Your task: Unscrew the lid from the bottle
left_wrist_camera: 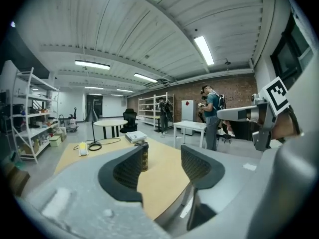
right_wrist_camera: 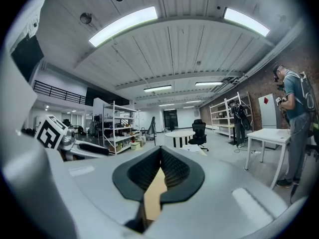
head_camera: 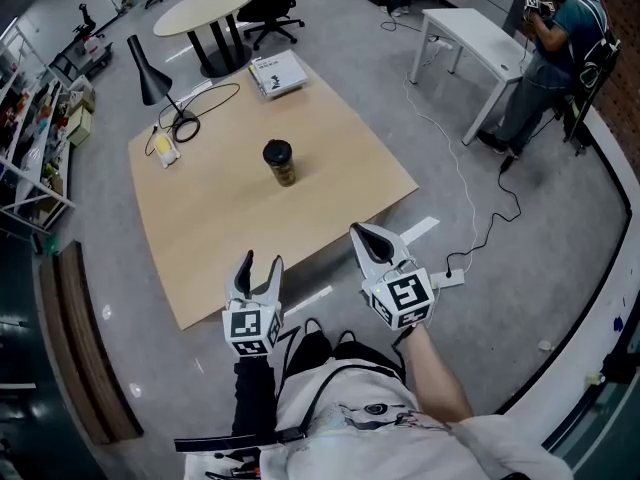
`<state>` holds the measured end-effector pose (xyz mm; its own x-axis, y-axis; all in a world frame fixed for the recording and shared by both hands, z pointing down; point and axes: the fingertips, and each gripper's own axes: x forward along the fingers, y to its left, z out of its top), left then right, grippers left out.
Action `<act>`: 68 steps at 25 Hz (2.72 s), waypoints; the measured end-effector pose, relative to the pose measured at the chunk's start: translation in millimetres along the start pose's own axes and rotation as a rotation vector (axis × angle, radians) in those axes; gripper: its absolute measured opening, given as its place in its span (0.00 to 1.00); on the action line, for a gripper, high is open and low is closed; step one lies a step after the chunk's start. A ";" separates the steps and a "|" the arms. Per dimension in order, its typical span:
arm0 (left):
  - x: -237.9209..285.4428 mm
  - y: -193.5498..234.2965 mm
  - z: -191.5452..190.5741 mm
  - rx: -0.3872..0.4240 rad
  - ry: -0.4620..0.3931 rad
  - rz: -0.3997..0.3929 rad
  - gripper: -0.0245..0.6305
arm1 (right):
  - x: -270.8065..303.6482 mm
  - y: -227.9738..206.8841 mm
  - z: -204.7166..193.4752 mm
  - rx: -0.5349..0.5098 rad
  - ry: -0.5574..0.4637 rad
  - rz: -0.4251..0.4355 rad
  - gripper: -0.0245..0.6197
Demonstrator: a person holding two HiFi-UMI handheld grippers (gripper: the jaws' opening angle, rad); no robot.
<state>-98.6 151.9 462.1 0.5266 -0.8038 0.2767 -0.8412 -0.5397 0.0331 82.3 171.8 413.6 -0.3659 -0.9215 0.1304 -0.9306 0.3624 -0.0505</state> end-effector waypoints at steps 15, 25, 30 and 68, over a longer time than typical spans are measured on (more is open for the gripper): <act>261.0 78.0 -130.0 0.063 0.201 -0.141 0.84 | 146.8 -77.1 -22.7 0.020 0.186 0.107 0.32; 373.3 84.4 -154.9 0.092 0.115 -0.201 0.84 | 239.3 -130.6 -35.3 0.033 0.331 0.090 0.32; 398.7 79.0 -149.4 0.237 0.097 -0.194 0.84 | 247.0 -149.4 -61.9 0.041 0.422 0.095 0.32; 261.1 -65.8 155.2 0.208 -0.025 -0.740 0.71 | 195.9 -30.0 145.6 -0.304 0.279 1.960 0.86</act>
<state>113.3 -61.2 383.2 0.9479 -0.2192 0.2311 -0.2298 -0.9730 0.0197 38.4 -39.9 296.5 -0.6574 0.7143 0.2400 0.7005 0.6967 -0.1550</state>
